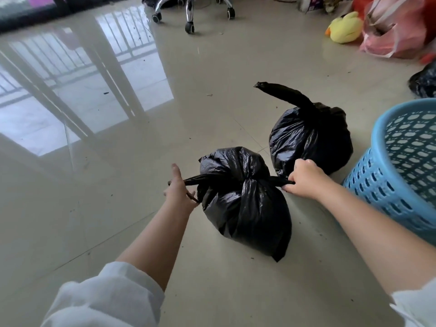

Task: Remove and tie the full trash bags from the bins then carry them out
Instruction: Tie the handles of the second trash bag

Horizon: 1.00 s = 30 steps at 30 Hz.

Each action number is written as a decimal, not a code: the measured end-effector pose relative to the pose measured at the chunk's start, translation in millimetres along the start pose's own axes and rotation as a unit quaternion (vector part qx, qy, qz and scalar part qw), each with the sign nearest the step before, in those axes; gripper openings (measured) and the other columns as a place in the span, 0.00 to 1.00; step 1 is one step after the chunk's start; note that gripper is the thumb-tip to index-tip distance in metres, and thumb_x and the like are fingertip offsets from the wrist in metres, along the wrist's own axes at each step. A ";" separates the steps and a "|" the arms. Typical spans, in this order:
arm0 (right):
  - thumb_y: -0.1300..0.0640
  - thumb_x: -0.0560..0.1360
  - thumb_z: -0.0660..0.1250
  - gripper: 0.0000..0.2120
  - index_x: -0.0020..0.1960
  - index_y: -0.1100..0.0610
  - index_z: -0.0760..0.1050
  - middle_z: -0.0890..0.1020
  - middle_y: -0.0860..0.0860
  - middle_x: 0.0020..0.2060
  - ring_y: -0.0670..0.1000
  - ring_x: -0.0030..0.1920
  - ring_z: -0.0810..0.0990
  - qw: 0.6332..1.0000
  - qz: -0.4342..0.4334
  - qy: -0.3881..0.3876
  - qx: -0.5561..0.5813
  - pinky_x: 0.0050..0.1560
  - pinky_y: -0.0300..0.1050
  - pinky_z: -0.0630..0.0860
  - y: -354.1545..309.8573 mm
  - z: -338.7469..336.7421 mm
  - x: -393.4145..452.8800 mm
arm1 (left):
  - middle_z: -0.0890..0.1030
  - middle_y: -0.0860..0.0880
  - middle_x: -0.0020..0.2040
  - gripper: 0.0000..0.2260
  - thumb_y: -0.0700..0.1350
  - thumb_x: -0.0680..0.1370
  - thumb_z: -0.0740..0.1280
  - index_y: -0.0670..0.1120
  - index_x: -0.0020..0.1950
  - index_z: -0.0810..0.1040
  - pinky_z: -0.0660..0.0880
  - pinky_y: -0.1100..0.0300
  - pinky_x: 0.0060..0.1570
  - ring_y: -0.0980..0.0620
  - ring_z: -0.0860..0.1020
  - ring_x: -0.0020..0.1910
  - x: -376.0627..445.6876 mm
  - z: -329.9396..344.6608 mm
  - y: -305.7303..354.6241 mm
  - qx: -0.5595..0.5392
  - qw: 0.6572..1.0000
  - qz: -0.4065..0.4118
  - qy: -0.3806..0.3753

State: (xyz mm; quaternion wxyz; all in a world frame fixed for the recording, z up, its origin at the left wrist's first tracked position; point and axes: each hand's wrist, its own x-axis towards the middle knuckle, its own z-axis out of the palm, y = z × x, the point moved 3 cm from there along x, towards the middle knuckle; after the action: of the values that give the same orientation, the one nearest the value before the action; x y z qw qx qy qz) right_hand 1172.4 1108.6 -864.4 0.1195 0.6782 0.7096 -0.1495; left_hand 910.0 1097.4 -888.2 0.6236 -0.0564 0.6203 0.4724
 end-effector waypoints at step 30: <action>0.57 0.73 0.64 0.09 0.35 0.56 0.77 0.76 0.51 0.36 0.52 0.39 0.76 0.981 -0.074 -0.113 0.140 0.38 0.37 0.72 -5.0 -20.1 -10.3 | 0.79 0.43 0.48 0.15 0.50 0.80 0.54 0.41 0.60 0.67 0.65 0.57 0.41 0.44 0.76 0.46 -52.1 78.6 2.6 0.705 0.531 0.442 -0.161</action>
State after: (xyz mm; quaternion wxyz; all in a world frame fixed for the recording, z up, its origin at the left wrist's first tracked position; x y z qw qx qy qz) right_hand 1168.6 1106.4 -841.7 0.0909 0.6128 0.7115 -0.3315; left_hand 976.2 1123.4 -826.2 0.2621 0.7599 0.5867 0.0981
